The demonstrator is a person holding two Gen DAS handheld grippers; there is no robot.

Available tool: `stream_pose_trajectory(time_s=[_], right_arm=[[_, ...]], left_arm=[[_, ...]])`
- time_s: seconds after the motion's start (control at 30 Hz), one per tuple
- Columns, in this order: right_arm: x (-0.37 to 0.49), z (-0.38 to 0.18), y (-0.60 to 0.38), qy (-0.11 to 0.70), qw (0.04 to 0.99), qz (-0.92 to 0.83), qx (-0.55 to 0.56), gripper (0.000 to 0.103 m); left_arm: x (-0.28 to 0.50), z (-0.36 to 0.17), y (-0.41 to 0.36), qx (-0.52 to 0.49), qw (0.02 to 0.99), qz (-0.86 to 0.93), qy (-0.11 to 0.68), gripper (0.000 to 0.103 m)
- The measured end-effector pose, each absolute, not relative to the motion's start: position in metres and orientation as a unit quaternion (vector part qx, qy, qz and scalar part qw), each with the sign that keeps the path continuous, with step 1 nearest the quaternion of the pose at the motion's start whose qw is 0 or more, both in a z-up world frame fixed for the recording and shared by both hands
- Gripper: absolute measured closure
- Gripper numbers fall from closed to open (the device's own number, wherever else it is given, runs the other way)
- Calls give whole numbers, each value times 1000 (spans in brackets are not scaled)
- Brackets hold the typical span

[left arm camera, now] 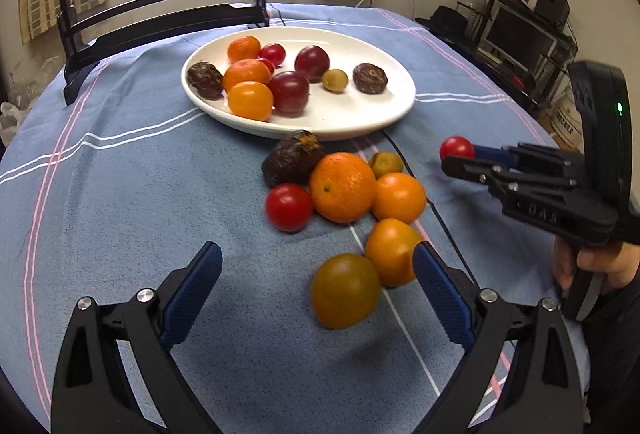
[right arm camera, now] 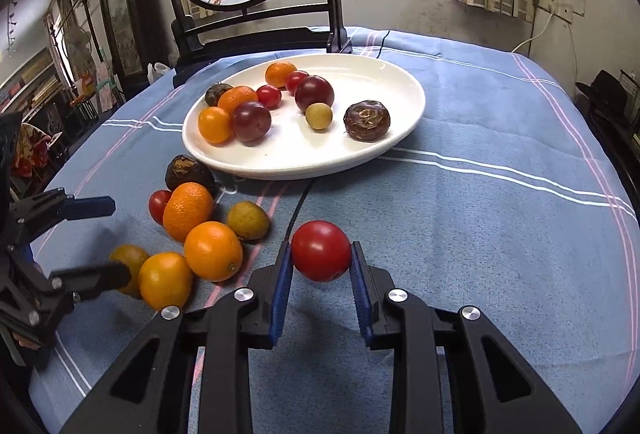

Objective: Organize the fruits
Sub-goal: 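Grasp a red cherry tomato with the right tool while the left tool grasps a brownish-green tomato, then carry both tomatoes onto the white plate while both tools open to release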

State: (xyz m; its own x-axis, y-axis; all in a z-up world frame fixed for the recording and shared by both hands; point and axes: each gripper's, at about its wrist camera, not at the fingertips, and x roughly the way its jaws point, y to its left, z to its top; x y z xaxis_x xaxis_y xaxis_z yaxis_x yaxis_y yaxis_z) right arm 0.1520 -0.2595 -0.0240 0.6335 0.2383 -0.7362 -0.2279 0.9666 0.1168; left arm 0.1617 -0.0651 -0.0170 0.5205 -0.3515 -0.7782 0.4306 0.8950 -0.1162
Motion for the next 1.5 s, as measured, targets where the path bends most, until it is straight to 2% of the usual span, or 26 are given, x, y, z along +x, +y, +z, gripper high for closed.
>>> stream_pose_trajectory(time_s=[0.1,0.3,0.4,0.43,0.5,0.53,0.73,0.97,1.13,1.27,1.5], right_arm=[[151,-22,-262,403,906,133,9,74],[146,-15,-264,390,910,139,10,74],[142,-11,-263,384,911,147,7,74],[141,-10,-262,383,912,148,5,74],[139,-9,-260,380,913,149,-2,74],[139,-9,-260,380,913,149,-4,74],[136,-6,-260,375,914,155,-2,74],[137,0,-260,368,916,156,9,74],[145,23,-255,345,924,164,13,74],[173,31,-249,347,924,162,3,74],[229,7,-241,385,913,138,9,74]], left_arm=[[156,-19,-69,71,869,-229,433,9],[144,-29,-72,102,857,-233,448,21],[149,-39,-77,118,849,-227,463,42],[152,-41,-79,123,851,-227,457,44],[155,-40,-82,123,851,-235,454,54],[155,-39,-83,121,850,-242,452,67],[152,-32,-84,116,851,-239,453,67],[168,12,-79,84,875,-232,416,67],[206,37,-90,89,893,-210,389,68],[250,45,-92,52,898,-195,391,67],[311,24,-103,24,887,-167,431,67]])
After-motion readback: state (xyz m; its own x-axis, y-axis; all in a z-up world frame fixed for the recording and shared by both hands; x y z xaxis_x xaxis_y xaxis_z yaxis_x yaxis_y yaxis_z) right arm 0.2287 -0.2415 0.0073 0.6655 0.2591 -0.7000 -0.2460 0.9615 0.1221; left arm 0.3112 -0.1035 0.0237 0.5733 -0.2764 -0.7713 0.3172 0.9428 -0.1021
